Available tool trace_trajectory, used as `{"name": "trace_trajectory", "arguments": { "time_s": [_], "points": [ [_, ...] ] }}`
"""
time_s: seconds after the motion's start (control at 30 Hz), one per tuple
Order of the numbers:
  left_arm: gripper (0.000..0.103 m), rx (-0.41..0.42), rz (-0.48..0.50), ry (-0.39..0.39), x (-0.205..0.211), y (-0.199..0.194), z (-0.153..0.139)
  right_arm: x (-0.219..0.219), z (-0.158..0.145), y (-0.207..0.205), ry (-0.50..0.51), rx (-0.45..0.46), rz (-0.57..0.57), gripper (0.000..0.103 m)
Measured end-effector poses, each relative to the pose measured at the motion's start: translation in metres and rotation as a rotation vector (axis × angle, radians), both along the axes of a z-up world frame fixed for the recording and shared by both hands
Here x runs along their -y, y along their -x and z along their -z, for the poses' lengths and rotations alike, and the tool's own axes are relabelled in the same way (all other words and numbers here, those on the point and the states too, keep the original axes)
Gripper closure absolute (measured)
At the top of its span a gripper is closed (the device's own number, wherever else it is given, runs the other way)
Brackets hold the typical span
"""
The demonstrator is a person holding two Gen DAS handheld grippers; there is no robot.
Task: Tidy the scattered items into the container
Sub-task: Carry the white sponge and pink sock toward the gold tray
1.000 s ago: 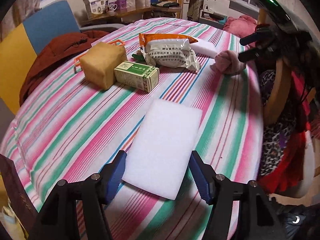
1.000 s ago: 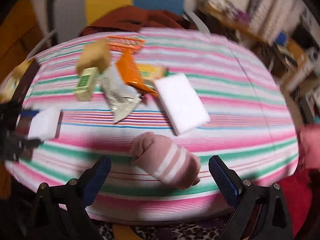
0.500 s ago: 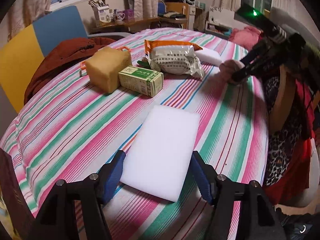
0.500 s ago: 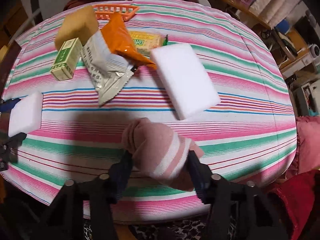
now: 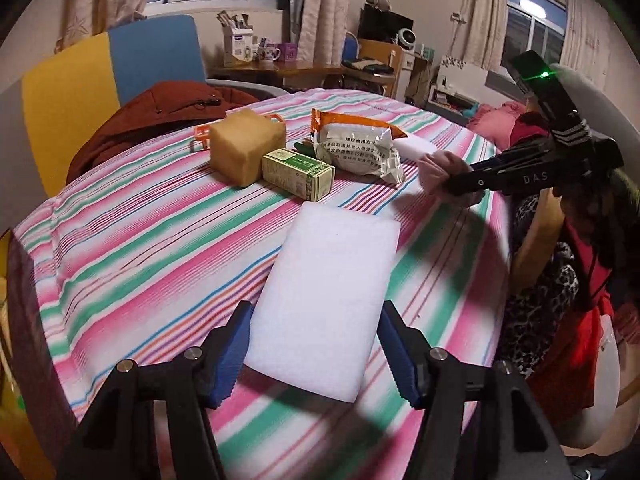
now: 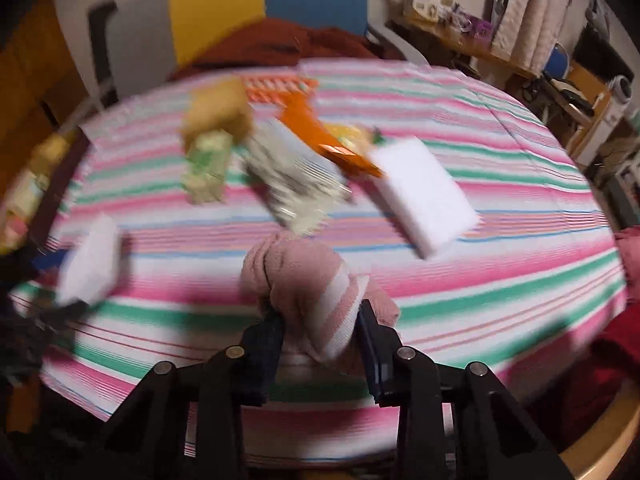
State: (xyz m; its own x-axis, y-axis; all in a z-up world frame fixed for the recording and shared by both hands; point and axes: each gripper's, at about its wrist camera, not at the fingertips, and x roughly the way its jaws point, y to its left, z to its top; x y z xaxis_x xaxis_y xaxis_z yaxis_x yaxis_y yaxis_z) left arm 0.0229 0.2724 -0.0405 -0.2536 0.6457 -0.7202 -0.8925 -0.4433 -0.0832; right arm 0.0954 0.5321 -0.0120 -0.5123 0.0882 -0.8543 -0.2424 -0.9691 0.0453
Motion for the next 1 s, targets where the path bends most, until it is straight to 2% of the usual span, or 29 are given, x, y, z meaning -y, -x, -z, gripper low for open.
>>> {"name": "trace_trajectory", "arguments": {
  "time_s": [0.3,0.47,0.63,0.8,1.0],
  "points": [
    [0.039,-0.047,-0.130,-0.102,0.063,-0.007,-0.032,0.085,-0.011,0.028,0.145,-0.183,-0.186,0.067],
    [0.039,-0.063,-0.264,-0.157,0.118,0.002,-0.046,0.146,-0.019,0.049,0.185,-0.233,-0.304,0.067],
    [0.039,-0.091,-0.413,-0.167,0.175,0.016,-0.052,0.201,-0.036,0.068,0.208,-0.287,-0.425,0.067],
    [0.039,-0.086,-0.548,-0.142,0.227,0.041,-0.048,0.252,-0.048,0.089,0.180,-0.305,-0.552,0.067],
    [0.039,-0.070,-0.652,-0.080,0.260,0.067,-0.035,0.322,-0.050,0.106,0.059,-0.305,-0.725,0.067]
  ]
}}
